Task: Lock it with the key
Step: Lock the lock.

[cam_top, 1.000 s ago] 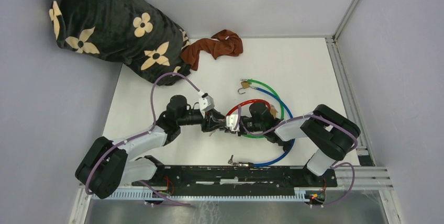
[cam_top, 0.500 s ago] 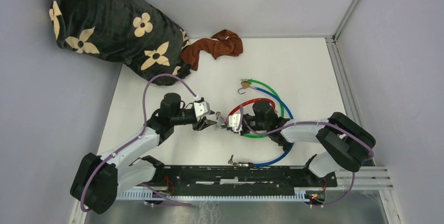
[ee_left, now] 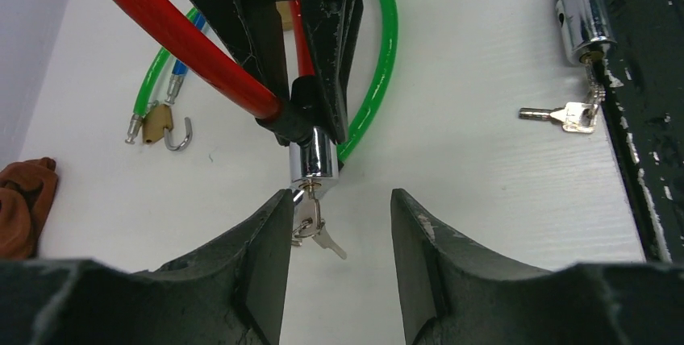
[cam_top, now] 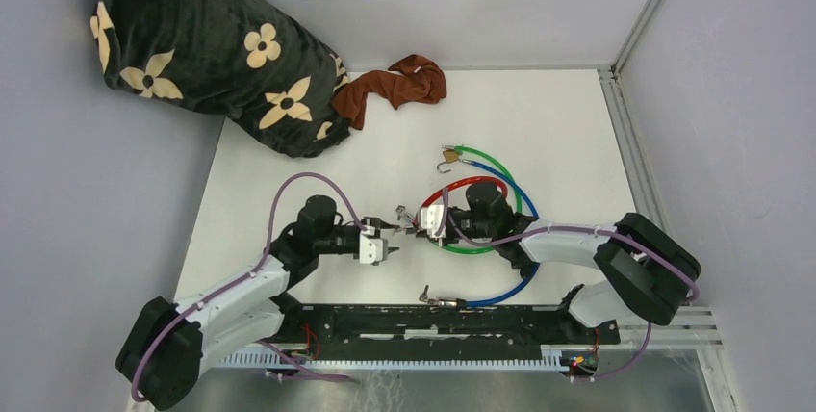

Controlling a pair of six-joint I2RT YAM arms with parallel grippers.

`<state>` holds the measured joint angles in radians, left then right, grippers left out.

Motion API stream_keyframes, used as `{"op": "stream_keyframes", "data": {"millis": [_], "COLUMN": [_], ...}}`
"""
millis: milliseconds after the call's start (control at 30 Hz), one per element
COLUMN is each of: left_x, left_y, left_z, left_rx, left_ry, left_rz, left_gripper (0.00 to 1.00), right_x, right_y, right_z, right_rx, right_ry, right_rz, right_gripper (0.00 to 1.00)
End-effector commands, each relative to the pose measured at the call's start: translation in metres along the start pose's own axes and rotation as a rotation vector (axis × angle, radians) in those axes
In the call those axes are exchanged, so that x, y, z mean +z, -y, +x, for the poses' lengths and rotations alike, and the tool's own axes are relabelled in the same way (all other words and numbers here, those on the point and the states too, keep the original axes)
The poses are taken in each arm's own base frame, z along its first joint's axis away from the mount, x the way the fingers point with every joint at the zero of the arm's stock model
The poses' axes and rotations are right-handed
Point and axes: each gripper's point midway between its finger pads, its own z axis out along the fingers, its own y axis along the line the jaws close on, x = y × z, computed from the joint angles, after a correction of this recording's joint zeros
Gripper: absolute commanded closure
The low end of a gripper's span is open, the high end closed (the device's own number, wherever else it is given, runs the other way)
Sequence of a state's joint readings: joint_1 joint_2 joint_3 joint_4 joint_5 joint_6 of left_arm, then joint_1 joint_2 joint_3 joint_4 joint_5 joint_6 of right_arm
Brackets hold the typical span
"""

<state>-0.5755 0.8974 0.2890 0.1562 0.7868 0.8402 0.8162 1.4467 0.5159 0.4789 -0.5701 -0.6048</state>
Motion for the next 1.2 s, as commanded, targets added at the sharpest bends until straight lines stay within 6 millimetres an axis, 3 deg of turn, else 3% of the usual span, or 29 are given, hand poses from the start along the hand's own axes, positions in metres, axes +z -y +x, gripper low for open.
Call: {"op": "stream_keyframes", "data": {"millis": [0, 267, 400, 600, 733, 800, 900, 1067, 1167], "left_x": [0.006, 0.007, 0.01, 0.013, 0.014, 0.014, 0.015, 0.017, 0.018], "left_y": [-0.018, -0.029, -0.035, -0.03, -0.028, -0.029, -0.027, -0.006, -0.01], "left_z": [-0.001, 0.015, 0.009, 0.011, 0.011, 0.01, 0.003, -0.021, -0.035], "left_rx": [0.113, 0.129, 0.134, 0.109, 0.086, 0.055, -0.069, -0.409, -0.559], "left_ry": [-0.005, -0.063, -0.033, -0.026, -0.024, -0.027, -0.012, 0.052, 0.085], "left_rz": [-0.069, -0.131, -0.146, -0.123, -0.117, -0.124, -0.109, -0.007, -0.016], "left_gripper": [0.48, 0.55, 0.57, 0.75, 0.96, 0.98, 0.98, 0.98, 0.98], "right_x": [-0.004, -0.006, -0.005, -0.004, -0.005, -0.006, -0.009, -0.011, -0.012], "right_y": [0.03, 0.028, 0.028, 0.028, 0.029, 0.03, 0.034, 0.038, 0.037], "right_z": [-0.049, -0.051, -0.054, -0.06, -0.062, -0.064, -0.064, -0.065, -0.067], "right_rx": [-0.072, -0.078, -0.086, -0.093, -0.098, -0.1, -0.103, -0.127, -0.139], "right_ry": [0.118, 0.121, 0.128, 0.14, 0.144, 0.148, 0.141, 0.14, 0.151], "right_rz": [0.076, 0.075, 0.072, 0.07, 0.073, 0.075, 0.1, 0.126, 0.127], "right_gripper": [1.0, 1.0, 1.0, 1.0, 1.0, 1.0, 1.0, 1.0, 1.0]}}
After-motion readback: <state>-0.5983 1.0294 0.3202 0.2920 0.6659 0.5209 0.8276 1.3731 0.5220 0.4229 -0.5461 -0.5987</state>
